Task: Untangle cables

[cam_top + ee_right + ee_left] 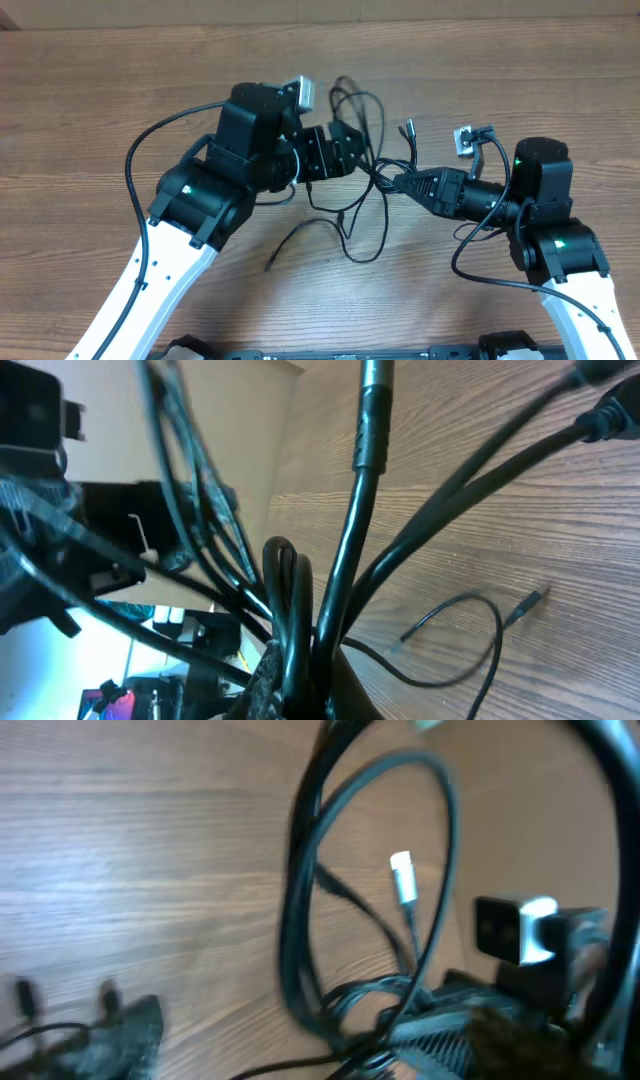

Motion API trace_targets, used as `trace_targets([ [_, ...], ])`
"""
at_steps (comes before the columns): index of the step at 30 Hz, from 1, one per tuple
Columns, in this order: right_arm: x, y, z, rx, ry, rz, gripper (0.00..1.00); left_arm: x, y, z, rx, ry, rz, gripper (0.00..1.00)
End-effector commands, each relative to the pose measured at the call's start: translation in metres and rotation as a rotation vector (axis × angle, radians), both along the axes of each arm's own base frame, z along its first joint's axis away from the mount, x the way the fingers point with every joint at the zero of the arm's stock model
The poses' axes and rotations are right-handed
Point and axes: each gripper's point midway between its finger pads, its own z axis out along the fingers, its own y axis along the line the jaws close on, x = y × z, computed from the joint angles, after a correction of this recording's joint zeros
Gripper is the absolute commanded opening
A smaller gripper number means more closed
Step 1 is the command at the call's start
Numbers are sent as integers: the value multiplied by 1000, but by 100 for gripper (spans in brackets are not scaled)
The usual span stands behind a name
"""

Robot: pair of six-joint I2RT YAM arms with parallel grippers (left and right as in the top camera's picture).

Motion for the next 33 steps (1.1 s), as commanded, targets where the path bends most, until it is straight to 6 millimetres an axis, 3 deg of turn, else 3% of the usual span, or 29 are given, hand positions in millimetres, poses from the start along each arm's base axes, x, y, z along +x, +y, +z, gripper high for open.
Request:
trace_targets([
  [1,3,-2,4,-16,-33,-8,4,-6,2,0,48,-48,-53,100],
  [5,7,-8,-6,-59,-2,-60,4,-10,4,-5,84,-58,-86,100],
  [10,14,-33,-38,-200,92,-212,4,-16,1,-6,102,-86,-155,100],
  [13,16,-56,-59,-318,150,-322,4,-20,0,-7,109,-100,-191,100],
  [17,7,-108,-93,-572,257,-529,4,-21,1,-9,121,-99,-200,100],
  [22,1,-131,-101,-686,284,-609,4,-20,0,-8,125,-120,-211,100],
  [26,17,-140,-83,-712,191,-654,4,-20,-1,-7,142,-155,-239,100],
  [30,42,-137,-29,-753,-52,-595,4,-24,-6,-3,127,-190,-292,100],
  [33,51,-135,23,-783,-223,-566,4,-37,-30,29,-38,-277,-439,100],
])
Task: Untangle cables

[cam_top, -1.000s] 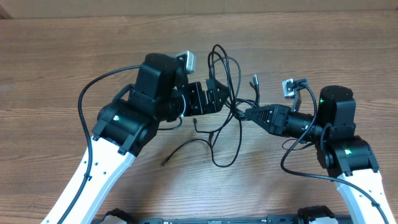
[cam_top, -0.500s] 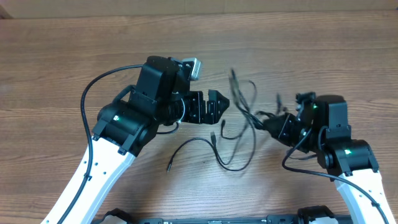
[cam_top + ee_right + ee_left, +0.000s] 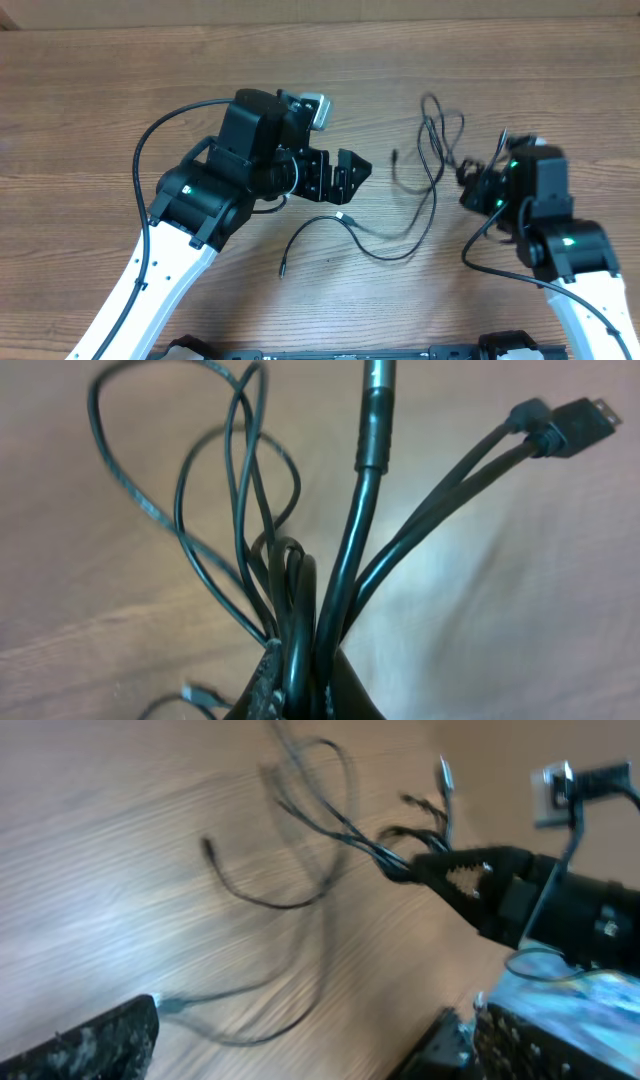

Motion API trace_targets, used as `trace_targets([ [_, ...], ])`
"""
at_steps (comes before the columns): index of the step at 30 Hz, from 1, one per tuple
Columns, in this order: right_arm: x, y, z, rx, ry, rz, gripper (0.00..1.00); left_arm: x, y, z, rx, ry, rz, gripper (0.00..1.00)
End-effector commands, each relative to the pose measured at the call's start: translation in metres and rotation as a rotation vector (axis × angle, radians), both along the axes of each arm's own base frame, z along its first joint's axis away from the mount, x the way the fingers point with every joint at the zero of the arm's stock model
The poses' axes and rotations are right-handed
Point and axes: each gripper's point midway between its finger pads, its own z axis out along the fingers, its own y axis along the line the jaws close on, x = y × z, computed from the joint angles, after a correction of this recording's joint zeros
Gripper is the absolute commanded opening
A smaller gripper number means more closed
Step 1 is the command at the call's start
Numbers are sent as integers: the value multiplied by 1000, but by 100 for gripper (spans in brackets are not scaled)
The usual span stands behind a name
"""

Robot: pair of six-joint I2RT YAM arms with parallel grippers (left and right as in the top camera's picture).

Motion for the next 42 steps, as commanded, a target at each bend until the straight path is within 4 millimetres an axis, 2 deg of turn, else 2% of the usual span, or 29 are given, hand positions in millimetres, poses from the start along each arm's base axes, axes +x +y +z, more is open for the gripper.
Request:
trace_targets([
  [1,18,-3,88,-145,-238,109,4,-25,-31,49,-207,-117,-260,100],
  [3,19,2,127,-172,-334,160,4,-31,-42,78,-308,-215,-358,100],
  [4,16,12,163,-184,-426,238,4,-30,-46,97,-362,-283,-380,100],
  [5,12,19,181,-189,-478,292,4,-28,-47,102,-378,-292,-373,100],
  [6,7,27,195,-195,-522,350,4,-27,-47,108,-396,-302,-368,100],
  [9,-5,41,216,-224,-604,470,4,-25,-49,122,-430,-347,-369,100],
  [14,-17,53,220,-262,-647,587,4,-36,-51,151,-505,-477,-456,100],
  [17,-25,67,220,-207,-655,662,4,-41,-51,166,-535,-557,-493,100],
  [21,-41,90,224,-108,-686,796,4,-42,-51,174,-541,-628,-506,100],
  [26,-59,108,223,-9,-684,915,4,-41,-51,164,-489,-685,-530,100],
  [34,-82,121,214,110,-624,1014,4,-41,-51,122,-353,-656,-576,100],
  [42,-103,133,221,212,-641,1125,4,-37,-50,120,-337,-661,-552,100],
])
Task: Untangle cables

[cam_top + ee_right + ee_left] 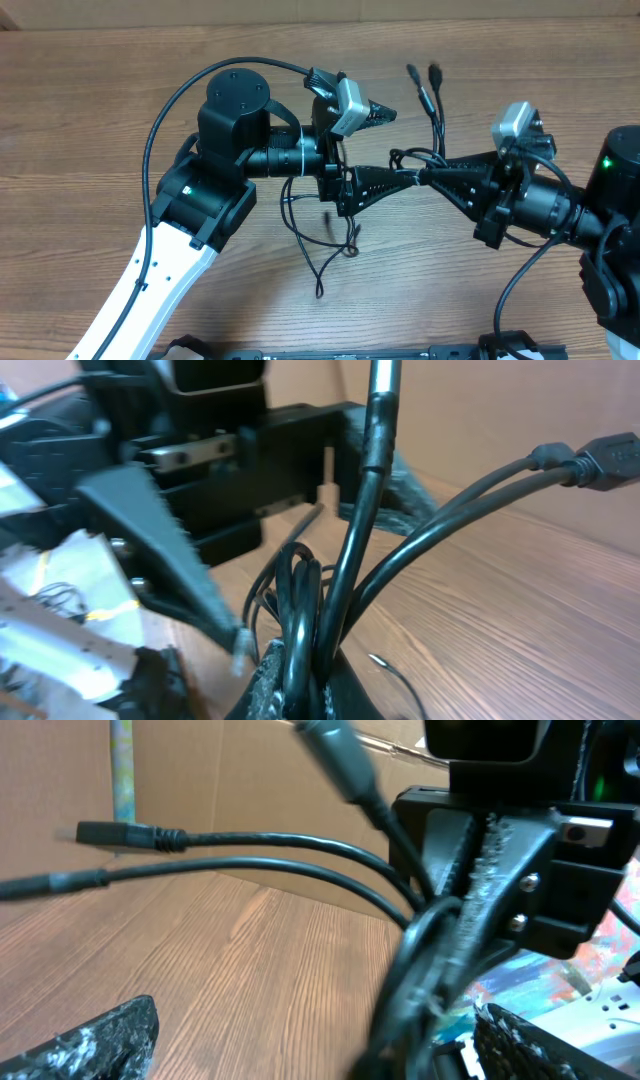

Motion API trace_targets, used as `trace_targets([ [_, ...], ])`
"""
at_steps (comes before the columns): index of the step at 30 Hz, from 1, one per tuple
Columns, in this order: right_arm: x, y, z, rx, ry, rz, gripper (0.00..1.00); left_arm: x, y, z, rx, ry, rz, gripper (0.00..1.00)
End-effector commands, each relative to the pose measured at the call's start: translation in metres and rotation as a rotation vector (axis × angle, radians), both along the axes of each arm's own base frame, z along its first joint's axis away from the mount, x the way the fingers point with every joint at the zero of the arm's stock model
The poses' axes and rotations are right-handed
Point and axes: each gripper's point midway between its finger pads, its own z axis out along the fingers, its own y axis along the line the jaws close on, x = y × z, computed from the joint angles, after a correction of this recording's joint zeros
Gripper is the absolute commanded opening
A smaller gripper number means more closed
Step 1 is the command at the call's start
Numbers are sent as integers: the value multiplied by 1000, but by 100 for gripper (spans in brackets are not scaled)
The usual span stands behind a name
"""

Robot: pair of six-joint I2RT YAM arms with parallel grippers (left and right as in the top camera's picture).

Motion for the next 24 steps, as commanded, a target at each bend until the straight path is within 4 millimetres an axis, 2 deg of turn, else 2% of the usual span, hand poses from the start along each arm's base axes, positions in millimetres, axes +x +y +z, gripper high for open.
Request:
trace_targets([
  [1,-17,7,16,44,-38,90,4,-1,2,7,-6,-51,7,100],
  [4,-19,8,17,49,-40,104,4,-1,1,5,-3,-42,7,100],
  [5,-20,9,17,49,-46,112,4,-1,1,5,-3,-34,8,97],
  [7,-20,9,17,47,-46,112,4,-1,1,5,-4,-20,10,80],
  [9,-19,9,16,47,-42,112,4,-1,1,5,-4,-17,10,56],
  [13,-15,9,12,46,-22,111,4,-1,1,6,-9,-2,12,25],
  [15,-13,10,9,45,-3,111,4,0,1,7,-11,2,12,5],
  [21,-7,10,1,42,42,109,4,2,2,6,-9,2,26,4],
  [24,-3,11,-4,40,68,107,8,16,4,4,-1,43,116,4],
])
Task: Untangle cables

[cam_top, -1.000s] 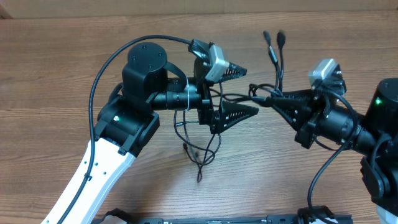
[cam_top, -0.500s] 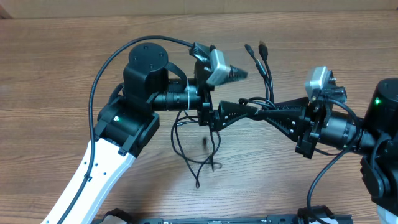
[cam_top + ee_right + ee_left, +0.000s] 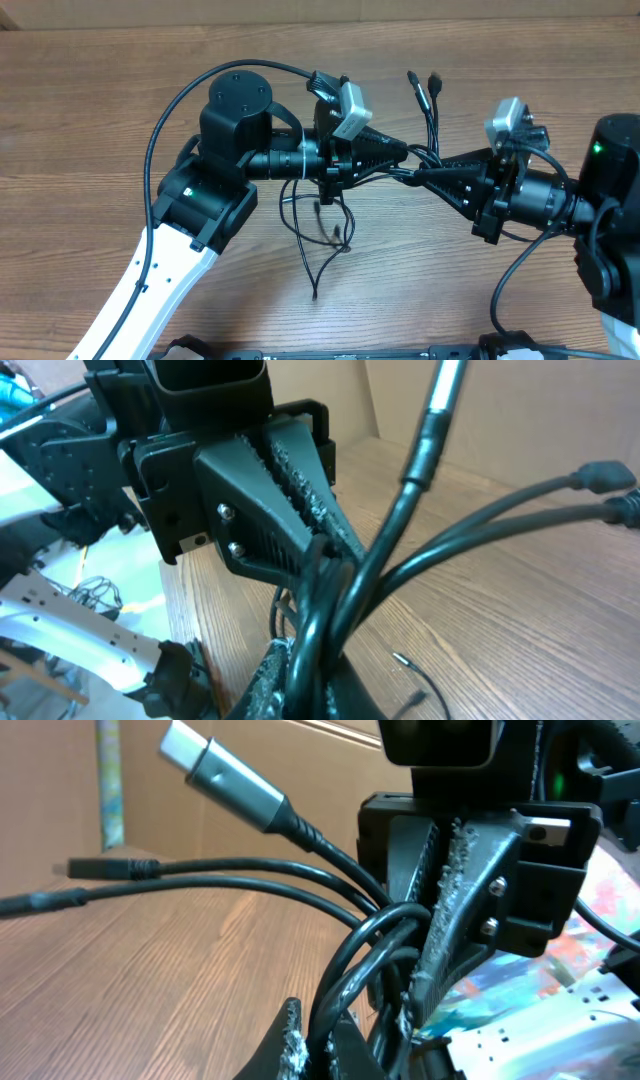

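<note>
A tangle of black cables (image 3: 428,118) is held above the wooden table (image 3: 90,90) between my two grippers. My right gripper (image 3: 418,176) points left and is shut on the bundle (image 3: 345,595). My left gripper (image 3: 398,157) points right, tip to tip with it, and is shut on a looping strand (image 3: 345,975) just in front of the right fingers (image 3: 450,910). Two plug ends (image 3: 421,78) stick out to the far side. A silver-tipped plug (image 3: 205,762) rises above the grip. Thin strands (image 3: 322,245) hang down to the table.
A cardboard wall stands behind the table's far edge (image 3: 320,20). Each arm's own black wire (image 3: 165,110) loops beside it. A thin loose cable end (image 3: 405,660) lies on the wood under the bundle.
My left gripper was open with a finger on either side of the bundle. Now it is shut on a strand beside the right gripper's tips. The right gripper still holds the bundle in about the same place.
First both grippers were at the tangle on the table, the right one shut on it. Then the right held it off to the right, the left open and apart. Later the bundle was lifted at the middle with the left open around it, and now the left grips it.
</note>
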Motion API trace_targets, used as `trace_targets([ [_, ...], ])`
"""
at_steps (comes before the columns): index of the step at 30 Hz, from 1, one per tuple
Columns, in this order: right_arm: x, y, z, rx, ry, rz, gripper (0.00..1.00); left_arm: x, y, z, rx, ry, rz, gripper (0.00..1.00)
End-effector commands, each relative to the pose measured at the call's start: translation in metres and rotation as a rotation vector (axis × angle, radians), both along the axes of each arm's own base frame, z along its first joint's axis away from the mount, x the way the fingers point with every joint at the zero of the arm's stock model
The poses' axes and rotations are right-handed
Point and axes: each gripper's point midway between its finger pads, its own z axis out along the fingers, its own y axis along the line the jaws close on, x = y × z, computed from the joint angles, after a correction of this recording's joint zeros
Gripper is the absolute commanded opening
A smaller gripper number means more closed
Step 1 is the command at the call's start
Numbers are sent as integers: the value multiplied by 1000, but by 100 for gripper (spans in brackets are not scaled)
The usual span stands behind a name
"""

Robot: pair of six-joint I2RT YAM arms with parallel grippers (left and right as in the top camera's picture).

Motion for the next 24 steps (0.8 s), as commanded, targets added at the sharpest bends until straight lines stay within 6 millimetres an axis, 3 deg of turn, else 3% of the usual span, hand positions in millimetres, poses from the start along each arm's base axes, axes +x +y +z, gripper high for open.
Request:
trace_targets([
  [1,-5,5,2,19,19,44,8,25,6,4,-2,47,158,4],
  [2,-3,5,0,17,29,43,13,31,8,3,-1,64,194,4],
  [3,-2,4,-2,13,38,37,24,36,9,2,1,78,227,4],
  [5,8,0,-13,-20,77,-13,32,56,18,-7,17,150,367,4],
  [6,11,-2,-17,-33,97,-35,50,61,22,-10,24,174,408,4],
  [7,13,-4,-21,-41,116,-54,57,67,26,-15,33,198,455,4],
  [14,18,-6,-27,-32,198,-106,68,97,52,-29,-5,404,732,4],
  [20,25,-6,-28,-8,252,-127,87,97,49,-25,-32,420,727,4],
  [24,34,-5,-34,3,302,-139,88,90,43,-25,-23,423,675,4],
])
